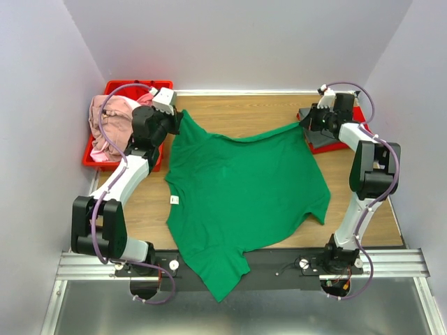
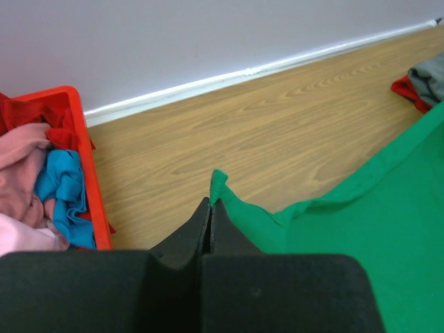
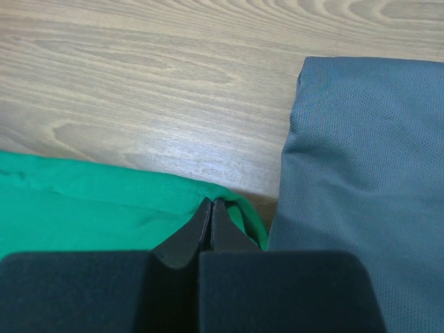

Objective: Fold and stack the t-shirts
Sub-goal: Flatten the tshirt out, then fold the tshirt

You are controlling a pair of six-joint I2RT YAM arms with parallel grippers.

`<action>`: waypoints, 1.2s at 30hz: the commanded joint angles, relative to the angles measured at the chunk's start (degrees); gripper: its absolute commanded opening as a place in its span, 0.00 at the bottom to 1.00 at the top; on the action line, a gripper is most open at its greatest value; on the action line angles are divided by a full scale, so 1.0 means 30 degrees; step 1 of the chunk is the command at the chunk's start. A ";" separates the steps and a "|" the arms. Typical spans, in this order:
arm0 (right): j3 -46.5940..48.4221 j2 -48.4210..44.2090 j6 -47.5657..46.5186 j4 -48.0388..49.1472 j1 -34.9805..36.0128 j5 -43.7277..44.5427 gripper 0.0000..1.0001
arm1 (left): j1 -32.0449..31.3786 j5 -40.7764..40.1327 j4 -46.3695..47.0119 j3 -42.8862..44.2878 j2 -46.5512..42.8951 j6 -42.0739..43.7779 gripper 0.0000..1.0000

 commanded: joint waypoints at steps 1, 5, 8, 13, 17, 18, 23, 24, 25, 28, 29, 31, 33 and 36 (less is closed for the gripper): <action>-0.0031 -0.0826 0.0222 0.0272 -0.0349 -0.0807 0.00 | 0.0077 0.0882 -0.0826 -0.0638 -0.0636 0.0626 0.00; -0.0265 -0.0973 0.0222 0.0272 -0.0584 -0.1100 0.00 | 0.0077 0.0590 -0.1149 -0.1165 -0.1279 0.0831 0.00; -0.0441 -0.1120 0.0222 0.0272 -0.0877 -0.1480 0.00 | 0.0077 0.0238 -0.1441 -0.1663 -0.2070 0.0891 0.00; -0.1027 -0.1500 0.0135 0.0272 -0.1286 -0.2329 0.00 | 0.0077 0.0061 -0.2028 -0.2219 -0.3358 0.0979 0.00; -0.1379 -0.1852 0.0017 0.0214 -0.1492 -0.2741 0.01 | 0.0048 0.0178 -0.2467 -0.2455 -0.4034 0.0832 0.00; -0.1437 -0.1911 0.0017 0.0185 -0.1522 -0.2800 0.00 | 0.0048 0.0324 -0.2613 -0.2571 -0.4151 0.0774 0.00; -0.1818 -0.2029 -0.0100 0.0067 -0.1727 -0.3239 0.00 | 0.0047 0.0879 -0.3052 -0.3011 -0.5001 0.0452 0.00; -0.1877 -0.2058 -0.0100 0.0038 -0.1756 -0.3298 0.00 | 0.0019 0.0969 -0.3141 -0.3041 -0.5060 0.0422 0.00; -0.1935 -0.2058 -0.0129 0.0009 -0.1785 -0.3385 0.00 | -0.0011 0.1028 -0.3258 -0.3099 -0.5148 0.0364 0.00; -0.2287 -0.2262 -0.0218 -0.0079 -0.1902 -0.3767 0.00 | -0.0187 0.0970 -0.3668 -0.3188 -0.5382 0.0334 0.00; -0.2346 -0.2292 -0.0247 -0.0079 -0.1903 -0.3854 0.00 | -0.0245 0.0941 -0.3785 -0.3217 -0.5441 0.0334 0.00; -0.2580 -0.2496 -0.0305 -0.0138 -0.1990 -0.3972 0.01 | -0.0304 0.0940 -0.4107 -0.3217 -0.5703 0.0334 0.00; -0.2755 -0.2614 -0.0334 -0.0167 -0.2078 -0.4060 0.00 | -0.0333 0.0940 -0.4487 -0.3158 -0.5938 0.0189 0.00; -0.2990 -0.2790 -0.0422 -0.0284 -0.2108 -0.4265 0.00 | -0.0450 0.0969 -0.4839 -0.3275 -0.6552 -0.0016 0.00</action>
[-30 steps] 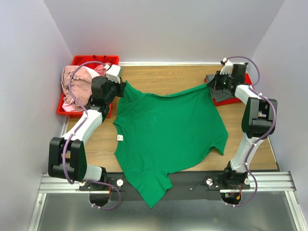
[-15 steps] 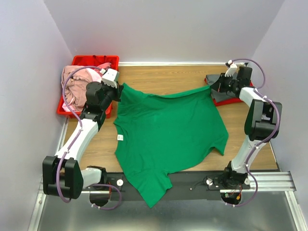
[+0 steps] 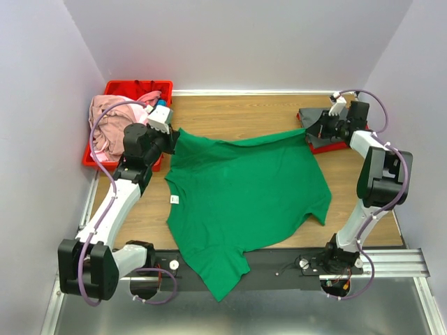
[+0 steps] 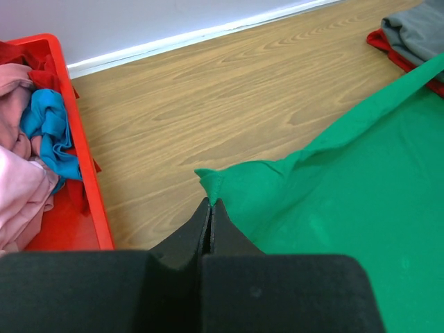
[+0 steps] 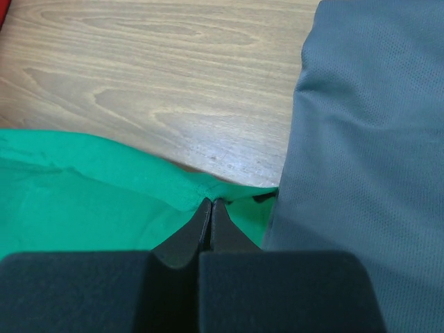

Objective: Fold and stack the t-shirts
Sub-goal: Fold the tshirt

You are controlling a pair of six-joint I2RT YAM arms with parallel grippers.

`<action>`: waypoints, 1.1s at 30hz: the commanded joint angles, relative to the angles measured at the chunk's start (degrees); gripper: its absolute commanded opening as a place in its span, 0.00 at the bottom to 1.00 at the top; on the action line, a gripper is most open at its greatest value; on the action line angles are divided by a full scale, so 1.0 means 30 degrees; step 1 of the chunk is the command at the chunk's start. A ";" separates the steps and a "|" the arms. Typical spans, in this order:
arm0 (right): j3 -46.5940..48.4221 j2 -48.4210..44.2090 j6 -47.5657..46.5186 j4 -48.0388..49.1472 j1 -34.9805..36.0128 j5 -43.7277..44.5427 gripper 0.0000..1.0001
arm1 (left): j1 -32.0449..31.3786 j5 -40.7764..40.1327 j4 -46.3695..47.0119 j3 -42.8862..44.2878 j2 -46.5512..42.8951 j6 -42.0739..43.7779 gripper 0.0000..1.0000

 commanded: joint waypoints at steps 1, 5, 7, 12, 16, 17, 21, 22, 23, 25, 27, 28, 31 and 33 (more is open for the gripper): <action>-0.0404 -0.0838 -0.0393 -0.0299 -0.0264 -0.0768 0.00 | -0.0188 0.0569 -0.0819 -0.0288 -0.1119 -0.0447 0.00; -0.0667 -0.1042 -0.0452 -0.0416 -0.0382 -0.0972 0.01 | -0.0363 0.0744 -0.0995 -0.0756 -0.1471 -0.1148 0.00; -0.0726 -0.1102 -0.0452 -0.0446 -0.0557 -0.1119 0.00 | -0.0567 0.0920 -0.1112 -0.1048 -0.1588 -0.1355 0.00; -0.1048 -0.1247 -0.0686 -0.0709 -0.0792 -0.1354 0.01 | -0.0979 0.0687 -0.1434 -0.1430 -0.1852 -0.1941 0.00; -0.1312 -0.1278 -0.0833 -0.0855 -0.0938 -0.1558 0.01 | -0.1155 0.0481 -0.1845 -0.1869 -0.2203 -0.2439 0.00; -0.1342 -0.1306 -0.0891 -0.0914 -0.0939 -0.1588 0.00 | -0.1184 0.0481 -0.1874 -0.1929 -0.2407 -0.2527 0.00; -0.1488 -0.1423 -0.1097 -0.1178 -0.0968 -0.1647 0.00 | -0.1301 0.0248 -0.2109 -0.2163 -0.2818 -0.3054 0.00; -0.1546 -0.1424 -0.1155 -0.1236 -0.0968 -0.1676 0.01 | -0.1301 0.0218 -0.2109 -0.2193 -0.2906 -0.3142 0.00; -0.1605 -0.1424 -0.1243 -0.1324 -0.0968 -0.1676 0.00 | -0.1301 0.0160 -0.2109 -0.2135 -0.2994 -0.3288 0.00; -0.1664 -0.1453 -0.1360 -0.1441 -0.0997 -0.1589 0.00 | -0.1331 0.0101 -0.2839 -0.2018 -0.3083 -0.3465 0.00; -0.1723 -0.1511 -0.1536 -0.1588 -0.1026 -0.1413 0.00 | -0.1331 0.0101 -0.3220 -0.1842 -0.3316 -0.3786 0.00; -0.1752 -0.1541 -0.1565 -0.1646 -0.1084 -0.1354 0.00 | -0.1360 0.0101 -0.3367 -0.1783 -0.3376 -0.3904 0.00; -0.1869 -0.1658 -0.1770 -0.1793 -0.1173 -0.1208 0.00 | -0.1360 0.0072 -0.3836 -0.1753 -0.3756 -0.4373 0.00; -0.1986 -0.1716 -0.1945 -0.1939 -0.1260 -0.1004 0.00 | -0.1360 0.0130 -0.4158 -0.1753 -0.3961 -0.4636 0.00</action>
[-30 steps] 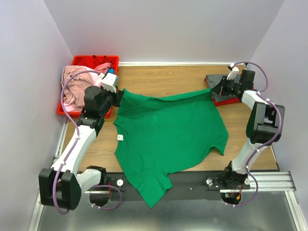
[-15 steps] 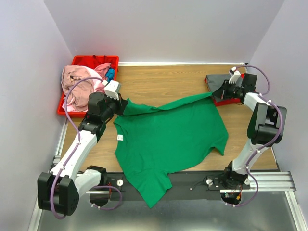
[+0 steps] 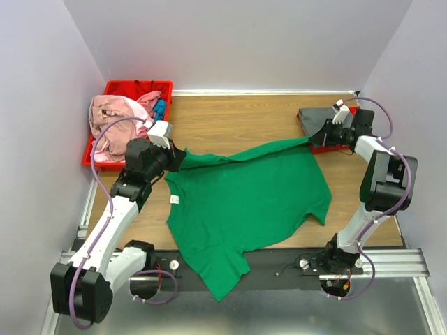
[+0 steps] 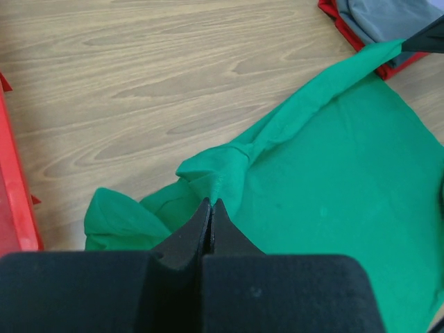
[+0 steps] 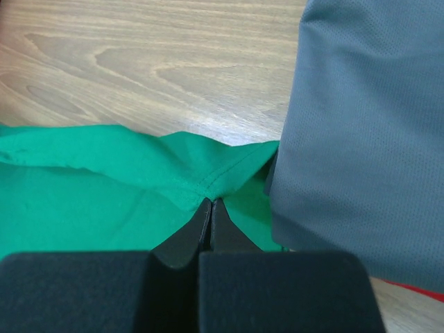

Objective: Fold and stack the t-shirts
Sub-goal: Fold the tshirt

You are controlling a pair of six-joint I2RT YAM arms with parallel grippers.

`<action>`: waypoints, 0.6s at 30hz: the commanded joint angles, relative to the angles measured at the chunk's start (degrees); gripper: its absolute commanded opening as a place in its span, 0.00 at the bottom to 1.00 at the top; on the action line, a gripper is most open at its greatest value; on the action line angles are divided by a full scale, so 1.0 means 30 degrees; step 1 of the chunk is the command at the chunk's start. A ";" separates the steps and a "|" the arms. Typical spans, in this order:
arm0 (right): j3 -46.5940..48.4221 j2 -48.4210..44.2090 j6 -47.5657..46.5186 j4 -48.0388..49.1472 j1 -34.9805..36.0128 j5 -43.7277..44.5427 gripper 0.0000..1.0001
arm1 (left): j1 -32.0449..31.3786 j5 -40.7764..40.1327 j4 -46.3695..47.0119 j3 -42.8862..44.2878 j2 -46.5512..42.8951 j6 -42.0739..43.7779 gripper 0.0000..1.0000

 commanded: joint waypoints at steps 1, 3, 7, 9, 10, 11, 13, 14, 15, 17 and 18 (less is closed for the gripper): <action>-0.0420 -0.0733 -0.0715 -0.0599 -0.0321 0.0221 0.00 | -0.0100 -0.0140 -0.1005 0.0178 -0.0749 -0.0892 0.00; -0.0479 -0.0704 -0.0891 -0.0687 -0.0379 0.0513 0.00 | -0.0100 -0.0111 -0.1268 0.0119 -0.0866 -0.1038 0.00; -0.0450 -0.0441 -0.1067 -0.0863 -0.0496 0.1071 0.00 | -0.0100 0.0036 -0.1474 0.0060 -0.1041 -0.1185 0.00; -0.0392 -0.0294 -0.1213 -0.0863 -0.0526 0.1393 0.00 | -0.0100 0.0094 -0.1591 0.0089 -0.1159 -0.1273 0.00; -0.0420 -0.0207 -0.1272 -0.0892 -0.0555 0.1510 0.00 | -0.0100 0.0094 -0.1766 0.0089 -0.1189 -0.1303 0.00; -0.0420 -0.0032 -0.1359 -0.0921 -0.0555 0.1627 0.00 | -0.0100 0.0181 -0.1825 0.0147 -0.1276 -0.1448 0.00; -0.0391 0.0145 -0.1418 -0.0980 -0.0584 0.1833 0.01 | -0.0100 0.0503 -0.2118 0.0177 -0.1335 -0.1682 0.00; -0.0391 0.0233 -0.1448 -0.0980 -0.0585 0.1892 0.00 | -0.0100 0.0679 -0.2206 0.0177 -0.1393 -0.1800 0.00; -0.0362 0.0321 -0.1506 -0.1009 -0.0614 0.2037 0.00 | -0.0100 0.0854 -0.2323 0.0177 -0.1452 -0.2062 0.00; -0.0333 0.0467 -0.1565 -0.1068 -0.0643 0.2126 0.00 | -0.0129 0.0973 -0.2383 -0.0028 -0.1511 -0.2269 0.00; -0.0332 0.0526 -0.1565 -0.1039 -0.0643 0.2243 0.00 | -0.0129 0.1002 -0.2412 -0.0086 -0.1540 -0.2328 0.00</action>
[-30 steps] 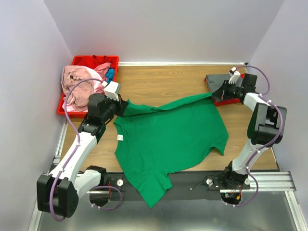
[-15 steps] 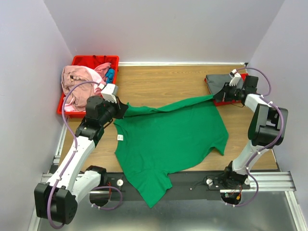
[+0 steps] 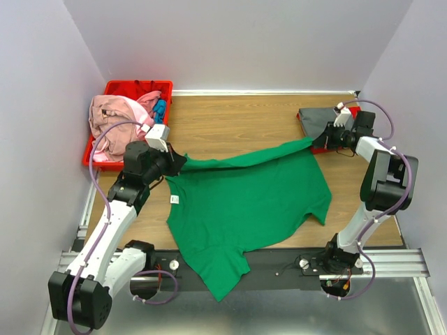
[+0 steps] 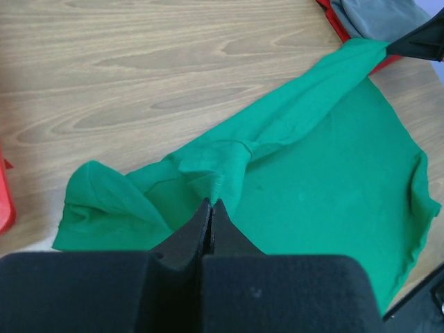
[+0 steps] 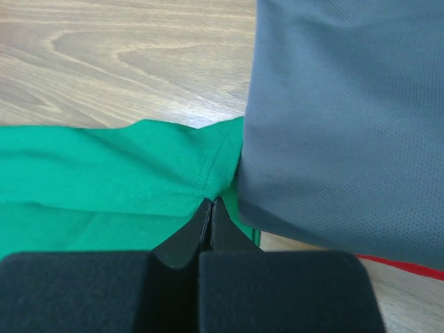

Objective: Fold and stack the t-shirts
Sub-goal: Fold the tshirt

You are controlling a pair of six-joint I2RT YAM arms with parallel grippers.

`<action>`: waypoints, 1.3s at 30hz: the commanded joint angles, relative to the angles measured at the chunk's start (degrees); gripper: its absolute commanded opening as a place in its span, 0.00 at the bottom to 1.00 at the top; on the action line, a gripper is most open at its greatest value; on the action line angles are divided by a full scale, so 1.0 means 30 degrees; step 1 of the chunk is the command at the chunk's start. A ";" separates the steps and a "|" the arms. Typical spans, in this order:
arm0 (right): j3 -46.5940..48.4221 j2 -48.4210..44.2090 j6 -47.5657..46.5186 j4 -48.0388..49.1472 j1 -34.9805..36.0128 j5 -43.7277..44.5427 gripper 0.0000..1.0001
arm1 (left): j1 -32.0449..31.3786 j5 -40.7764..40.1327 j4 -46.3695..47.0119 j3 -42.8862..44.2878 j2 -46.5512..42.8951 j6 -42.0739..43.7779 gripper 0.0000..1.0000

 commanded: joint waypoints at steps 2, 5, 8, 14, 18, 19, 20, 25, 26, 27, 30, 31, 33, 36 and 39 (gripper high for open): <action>-0.0157 0.0556 -0.0567 -0.0463 -0.0315 0.1078 0.00 | -0.0129 0.0733 -0.0518 -0.0320 -0.0411 -0.0872 0.00; -0.0186 0.0673 -0.0655 -0.0522 -0.0345 0.1166 0.00 | -0.0158 0.0791 -0.0576 -0.0555 -0.0090 -0.1135 0.00; -0.0216 0.0790 -0.0743 -0.0581 -0.0374 0.1167 0.00 | -0.0275 0.0646 -0.0664 -0.0644 0.0379 -0.1310 0.00; -0.0216 0.0879 -0.0947 -0.0757 -0.0374 0.1079 0.00 | -0.0393 0.0206 -0.0782 -0.0614 0.1170 -0.1312 0.00; -0.0275 0.0907 -0.1182 -0.0874 -0.0374 0.1167 0.00 | -0.0539 0.0059 -0.1015 -0.0643 0.1726 -0.1400 0.00; -0.0275 0.0966 -0.1212 -0.0874 -0.0374 0.1196 0.00 | -0.0568 0.0059 -0.1045 -0.0644 0.1844 -0.1400 0.00; -0.0304 0.0995 -0.1241 -0.0932 -0.0374 0.1196 0.00 | -0.0655 0.0059 -0.1074 -0.0615 0.2077 -0.1429 0.00; -0.0275 0.1113 -0.1475 -0.1137 -0.0374 0.1167 0.00 | -0.0861 -0.0204 -0.1336 -0.0527 0.2430 -0.1605 0.00; -0.0275 0.1113 -0.1505 -0.1166 -0.0374 0.1167 0.01 | -0.0890 -0.0234 -0.1396 -0.0526 0.2431 -0.1634 0.00; -0.0246 0.1142 -0.1592 -0.1196 -0.0374 0.1138 0.00 | -0.0891 -0.0350 -0.1397 -0.0497 0.2402 -0.1692 0.00; -0.0362 0.0967 -0.1884 -0.1342 -0.0374 0.0933 0.00 | -0.0891 -0.1198 -0.1689 -0.0380 0.1993 -0.1897 0.00; -0.0479 0.0850 -0.1973 -0.1372 -0.0374 0.0903 0.01 | -0.0891 -0.1549 -0.1661 -0.0351 0.1701 -0.2072 0.00; -0.0596 0.0732 -0.2177 -0.1401 -0.0374 0.0787 0.00 | -0.0862 -0.1931 -0.1718 -0.0351 0.1582 -0.2132 0.00; -0.0772 0.0498 -0.2354 -0.1431 -0.0374 0.0670 0.00 | -0.0862 -0.2313 -0.1836 -0.0234 0.1493 -0.2191 0.00; -0.0919 0.0293 -0.2501 -0.1518 -0.0403 0.0522 0.01 | -0.0891 -0.2811 -0.1983 -0.0175 0.1318 -0.2307 0.00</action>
